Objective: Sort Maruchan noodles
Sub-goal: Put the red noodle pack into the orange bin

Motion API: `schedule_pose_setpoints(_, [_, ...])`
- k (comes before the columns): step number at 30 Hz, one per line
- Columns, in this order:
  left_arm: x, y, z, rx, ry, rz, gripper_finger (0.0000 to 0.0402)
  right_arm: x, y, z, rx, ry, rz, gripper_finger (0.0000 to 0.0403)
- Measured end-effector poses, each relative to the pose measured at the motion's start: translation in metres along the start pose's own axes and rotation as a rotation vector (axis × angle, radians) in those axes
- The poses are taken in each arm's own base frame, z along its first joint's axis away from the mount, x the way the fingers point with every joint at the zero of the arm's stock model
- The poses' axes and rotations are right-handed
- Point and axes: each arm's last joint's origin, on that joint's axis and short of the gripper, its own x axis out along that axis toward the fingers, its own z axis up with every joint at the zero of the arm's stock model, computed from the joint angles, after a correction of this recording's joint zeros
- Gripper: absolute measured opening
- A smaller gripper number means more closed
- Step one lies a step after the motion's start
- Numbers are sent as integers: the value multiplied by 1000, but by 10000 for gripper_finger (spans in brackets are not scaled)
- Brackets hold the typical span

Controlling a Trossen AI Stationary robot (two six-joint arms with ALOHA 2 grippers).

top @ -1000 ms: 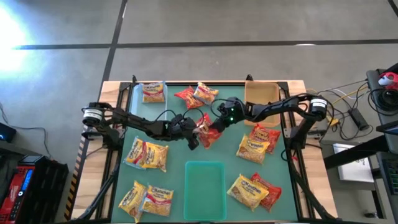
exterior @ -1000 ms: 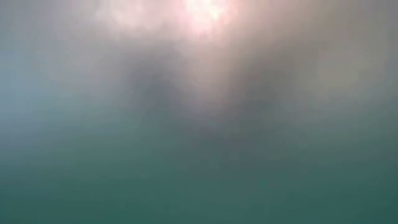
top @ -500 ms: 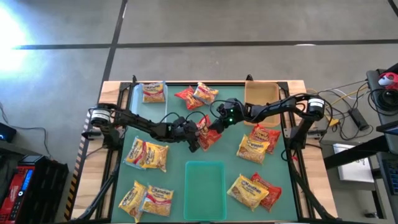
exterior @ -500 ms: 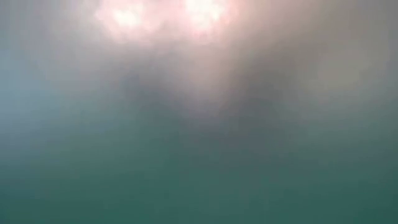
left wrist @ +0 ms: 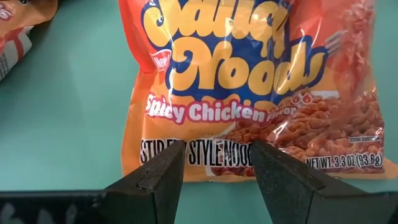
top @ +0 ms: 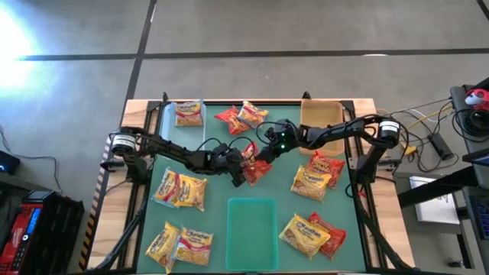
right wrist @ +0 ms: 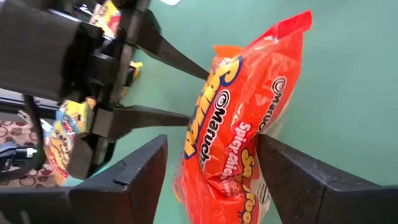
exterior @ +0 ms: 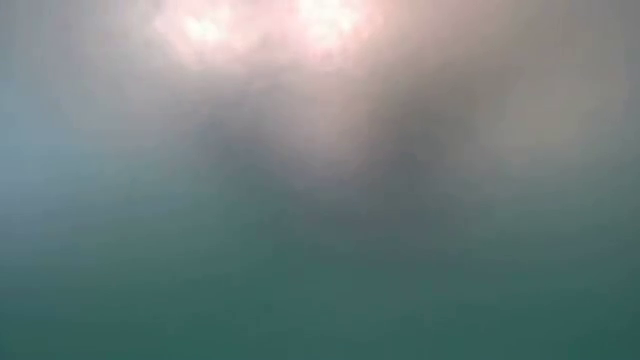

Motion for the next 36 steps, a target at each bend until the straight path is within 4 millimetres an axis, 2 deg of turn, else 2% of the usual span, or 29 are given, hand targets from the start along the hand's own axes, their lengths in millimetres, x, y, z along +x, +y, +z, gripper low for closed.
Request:
schedule_pose_setpoints(7, [0, 0, 0, 0, 2, -1, 174, 0, 1, 1, 28, 56, -46, 265])
schedule_pose_setpoints(15, [0, 0, -1, 1, 3, -1, 174, -2, 17, 14, -19, 149, -106, 274])
schedule_pose_setpoints(19, [0, 0, -1, 1, 3, -1, 174, 1, 22, 10, -30, 164, -96, 274])
schedule_pose_setpoints(27, [0, 0, -1, 1, 2, -2, 174, 3, 18, 4, -16, 182, -114, 274])
schedule_pose_setpoints(36, [0, 0, -1, 0, 1, -2, 174, 23, 11, -3, -21, 179, -119, 274])
